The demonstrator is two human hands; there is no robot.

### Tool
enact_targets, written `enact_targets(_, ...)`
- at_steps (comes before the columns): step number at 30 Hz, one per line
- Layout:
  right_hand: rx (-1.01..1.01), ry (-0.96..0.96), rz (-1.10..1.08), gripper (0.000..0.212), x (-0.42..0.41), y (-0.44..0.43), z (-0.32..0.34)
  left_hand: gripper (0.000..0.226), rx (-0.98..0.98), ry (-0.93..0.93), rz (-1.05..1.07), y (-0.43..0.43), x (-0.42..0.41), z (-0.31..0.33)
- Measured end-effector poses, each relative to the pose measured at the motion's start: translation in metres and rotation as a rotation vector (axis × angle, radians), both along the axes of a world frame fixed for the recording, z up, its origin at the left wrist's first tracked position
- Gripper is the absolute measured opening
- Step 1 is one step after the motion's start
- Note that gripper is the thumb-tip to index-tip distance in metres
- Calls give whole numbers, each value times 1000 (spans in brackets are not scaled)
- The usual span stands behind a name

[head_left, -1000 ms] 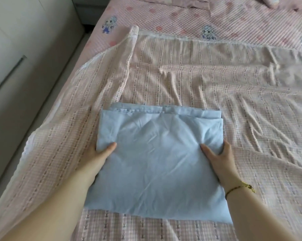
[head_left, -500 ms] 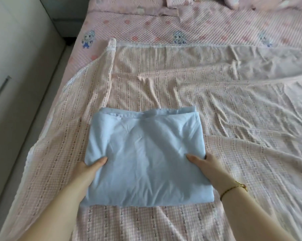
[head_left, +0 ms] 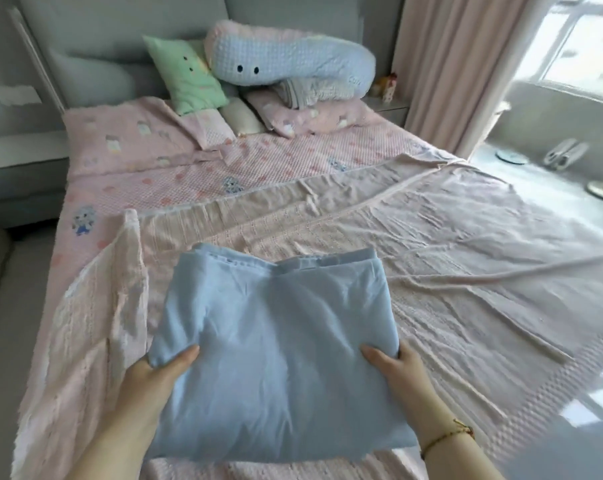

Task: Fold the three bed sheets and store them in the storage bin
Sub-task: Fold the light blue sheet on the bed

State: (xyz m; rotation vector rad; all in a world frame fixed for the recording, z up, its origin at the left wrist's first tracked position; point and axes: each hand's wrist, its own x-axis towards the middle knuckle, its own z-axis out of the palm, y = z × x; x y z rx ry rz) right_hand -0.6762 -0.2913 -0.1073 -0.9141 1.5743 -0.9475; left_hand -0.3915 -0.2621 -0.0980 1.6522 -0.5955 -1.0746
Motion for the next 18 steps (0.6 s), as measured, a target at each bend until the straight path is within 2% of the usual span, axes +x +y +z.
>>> enact_targets(4,-77,-15,-172,19,-41,69,29,35,-36,-11,-208,2,-45,7)
enact_targets(7,-124,26,-310,14,-82,119,45,55,-69,1,-372,11,-99,20)
enact_targets(9,-119,59,-401,13,-105,154,54,49,-88,23,-448,19,-135,27)
enact_targets(11,-125,67,-481,30,-128,186,63,37,-81,23,-525,32,-172,35)
enact_targets(13,-101,92,-577,35,-155,223,68,42,-87,15,-647,51,-217,36)
enact_targets(16,-62,130,-657,16,-191,270,65,46,-102,31,-799,87,-281,35)
enact_targets(18,-63,165,-687,18,-215,300,60,41,-112,12,-897,115,-326,33)
